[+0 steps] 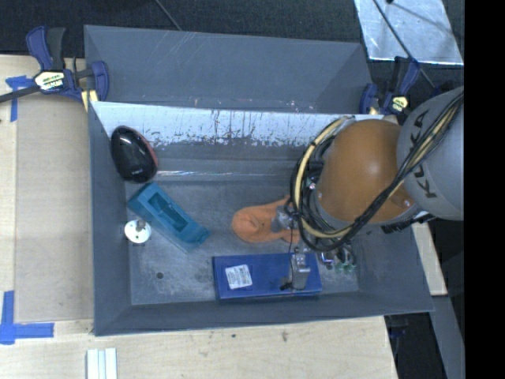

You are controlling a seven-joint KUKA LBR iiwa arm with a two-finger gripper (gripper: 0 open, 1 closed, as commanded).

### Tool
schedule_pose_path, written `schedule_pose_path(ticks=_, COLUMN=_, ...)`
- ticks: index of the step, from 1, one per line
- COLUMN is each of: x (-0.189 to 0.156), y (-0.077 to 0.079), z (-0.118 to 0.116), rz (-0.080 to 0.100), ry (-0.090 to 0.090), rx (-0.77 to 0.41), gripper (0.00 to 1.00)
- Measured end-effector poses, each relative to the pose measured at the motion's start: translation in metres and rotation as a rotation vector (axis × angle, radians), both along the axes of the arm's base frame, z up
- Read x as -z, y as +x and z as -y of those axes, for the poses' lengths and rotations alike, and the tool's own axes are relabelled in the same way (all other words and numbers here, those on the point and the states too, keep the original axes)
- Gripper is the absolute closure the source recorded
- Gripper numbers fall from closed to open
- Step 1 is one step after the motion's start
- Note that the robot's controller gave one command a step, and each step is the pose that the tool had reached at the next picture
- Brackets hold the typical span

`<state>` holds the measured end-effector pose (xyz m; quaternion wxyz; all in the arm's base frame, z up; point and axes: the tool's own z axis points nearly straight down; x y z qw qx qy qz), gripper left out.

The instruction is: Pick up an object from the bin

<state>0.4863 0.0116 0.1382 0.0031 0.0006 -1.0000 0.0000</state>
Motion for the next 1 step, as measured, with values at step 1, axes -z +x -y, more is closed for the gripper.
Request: schedule_pose_path(ticks=1, x=-0.0042, y=0.0021, z=-0.0001, rz=0.009, ry=0.0, rx=0.0, gripper=0.0)
